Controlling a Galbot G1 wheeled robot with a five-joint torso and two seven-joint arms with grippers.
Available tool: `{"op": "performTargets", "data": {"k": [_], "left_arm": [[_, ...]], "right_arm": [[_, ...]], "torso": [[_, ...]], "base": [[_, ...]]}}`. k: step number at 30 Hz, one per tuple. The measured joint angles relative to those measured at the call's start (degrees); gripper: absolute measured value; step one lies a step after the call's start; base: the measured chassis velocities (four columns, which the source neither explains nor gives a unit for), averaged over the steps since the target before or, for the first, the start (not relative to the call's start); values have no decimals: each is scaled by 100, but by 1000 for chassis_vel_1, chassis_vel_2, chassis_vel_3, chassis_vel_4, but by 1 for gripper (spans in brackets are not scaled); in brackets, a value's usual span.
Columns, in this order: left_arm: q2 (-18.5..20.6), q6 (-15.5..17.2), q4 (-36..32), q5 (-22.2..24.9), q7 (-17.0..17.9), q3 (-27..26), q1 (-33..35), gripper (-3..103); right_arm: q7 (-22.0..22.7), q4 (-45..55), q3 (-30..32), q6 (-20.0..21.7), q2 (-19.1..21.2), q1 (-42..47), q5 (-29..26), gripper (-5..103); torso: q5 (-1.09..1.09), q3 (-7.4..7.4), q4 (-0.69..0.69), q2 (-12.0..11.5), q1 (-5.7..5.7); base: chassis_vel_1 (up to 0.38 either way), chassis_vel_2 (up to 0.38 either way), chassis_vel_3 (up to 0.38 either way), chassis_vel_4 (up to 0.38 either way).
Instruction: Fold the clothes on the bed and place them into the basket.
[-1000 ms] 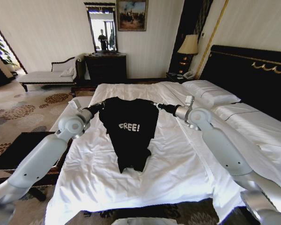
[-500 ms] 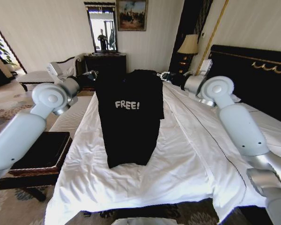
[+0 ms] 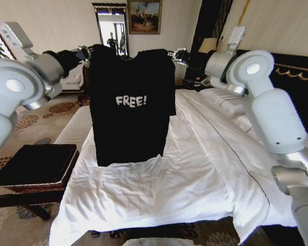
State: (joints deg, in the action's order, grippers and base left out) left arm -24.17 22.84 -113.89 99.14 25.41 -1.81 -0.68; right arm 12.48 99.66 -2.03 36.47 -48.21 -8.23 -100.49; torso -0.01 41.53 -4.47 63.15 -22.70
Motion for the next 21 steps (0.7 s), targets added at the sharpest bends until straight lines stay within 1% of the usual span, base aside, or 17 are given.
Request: {"op": "performTargets", "data": {"k": [1,2,3,4,5,6,8,9,12,13,14,16,17,18,19,20,21], "left_arm": [[82,0,-80,35,1,-121,112,0],[435,1,-405,214,37,-663,578,0],[435,1,-405,214,37,-663,578,0],[725,-25,-701,437,73,-959,846,0],[923,-61,-913,589,87,-1103,963,0],[1124,-84,-1152,757,109,-1249,1020,0],[1417,-86,-1532,1069,166,-1468,1037,0],[1417,-86,-1532,1069,166,-1468,1037,0],[1803,-14,-1902,1575,242,-1754,1014,0],[2052,62,-2060,1883,283,-1996,1066,0],[2052,62,-2060,1883,283,-1996,1066,0],[2363,168,-2231,2213,339,-2262,1120,0],[2553,247,-2329,2484,406,-2460,1124,0],[2667,332,-2384,2729,476,-2602,1101,0],[2667,332,-2384,2729,476,-2602,1101,0],[2739,380,-2412,2891,527,-2665,1062,0],[2934,514,-2456,3348,677,-2767,911,0]], "right_arm": [[9,34,1,-4,1,0,-20,0],[105,198,-12,-41,-53,-33,-114,0],[105,198,-12,-41,-53,-33,-114,0],[199,370,1,-60,-86,-41,-227,0],[294,548,57,-63,-79,-31,-322,0],[394,735,150,-67,-44,5,-408,0],[577,1159,400,-59,130,133,-677,0],[577,1159,400,-59,130,133,-677,0],[815,1812,830,-1,625,365,-1238,0],[896,2120,1120,15,957,535,-1574,0],[896,2120,1120,15,957,535,-1574,0],[989,2493,1544,26,1366,796,-1986,0],[1019,2716,1846,25,1634,968,-2233,0],[1045,2865,2042,23,1797,1069,-2402,0],[1045,2865,2042,23,1797,1069,-2402,0],[1066,2951,2146,22,1881,1120,-2503,0],[1124,3137,2394,22,2068,1255,-2725,0]], "torso": [[-1,0,-2,0,0],[-1,0,-4,-1,-1],[-1,0,-4,-1,-1],[0,0,5,0,0],[1,0,8,0,1],[-2,-1,9,0,1],[-1,-2,7,0,3],[-1,-2,7,0,3],[0,-2,-2,1,3],[3,-2,-4,1,3],[3,-2,-4,1,3],[6,-2,-3,1,3],[5,-2,-3,1,2],[6,-2,-2,1,2],[6,-2,-2,1,2],[4,-1,-3,1,2],[2,-1,0,1,3]], "base": [[0,0,0,0],[0,0,0,0],[0,0,0,0],[0,0,0,0],[0,0,0,0],[0,0,0,0],[0,0,0,0],[0,0,0,0],[0,0,0,0],[0,0,0,0],[0,0,0,0],[0,0,0,0],[0,0,0,0],[0,0,0,0],[0,0,0,0],[0,0,0,0],[0,0,0,0]]}}
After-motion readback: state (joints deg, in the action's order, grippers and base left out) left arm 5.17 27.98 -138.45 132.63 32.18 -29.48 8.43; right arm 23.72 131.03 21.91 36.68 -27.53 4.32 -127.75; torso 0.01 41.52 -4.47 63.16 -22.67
